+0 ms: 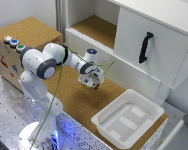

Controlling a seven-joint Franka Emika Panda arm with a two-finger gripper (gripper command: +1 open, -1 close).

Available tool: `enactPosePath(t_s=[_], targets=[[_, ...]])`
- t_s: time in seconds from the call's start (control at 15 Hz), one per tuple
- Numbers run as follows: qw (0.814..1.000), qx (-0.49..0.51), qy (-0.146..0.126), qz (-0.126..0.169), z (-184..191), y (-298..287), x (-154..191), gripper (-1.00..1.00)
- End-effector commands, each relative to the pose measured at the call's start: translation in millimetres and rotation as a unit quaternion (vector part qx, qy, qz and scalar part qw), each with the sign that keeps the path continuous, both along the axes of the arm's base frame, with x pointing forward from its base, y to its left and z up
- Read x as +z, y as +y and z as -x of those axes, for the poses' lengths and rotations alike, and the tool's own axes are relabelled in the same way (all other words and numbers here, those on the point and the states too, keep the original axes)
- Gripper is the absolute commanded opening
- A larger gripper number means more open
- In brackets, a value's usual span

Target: Slide the yellow block towards the left

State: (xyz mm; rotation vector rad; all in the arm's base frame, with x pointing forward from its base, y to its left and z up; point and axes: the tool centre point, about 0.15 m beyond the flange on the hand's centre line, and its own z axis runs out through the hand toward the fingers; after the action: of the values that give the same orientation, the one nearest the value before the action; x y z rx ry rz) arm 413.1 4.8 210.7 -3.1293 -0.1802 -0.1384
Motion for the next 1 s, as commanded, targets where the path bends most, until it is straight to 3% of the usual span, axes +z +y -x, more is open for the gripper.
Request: enactPosePath(t_s=[0.0, 0.27, 0.67, 0.93], targets=[[1.0, -0.019, 0.008, -0.005, 13, 56, 1, -1.0], [0.999, -0.038, 0.03, -0.014, 18, 77, 1, -1.0], [1.0, -0.021, 0.019, -0.011, 19, 128, 15, -1.0], [0.999, -0.023, 0.034, -0.012, 23, 164, 18, -1.0]])
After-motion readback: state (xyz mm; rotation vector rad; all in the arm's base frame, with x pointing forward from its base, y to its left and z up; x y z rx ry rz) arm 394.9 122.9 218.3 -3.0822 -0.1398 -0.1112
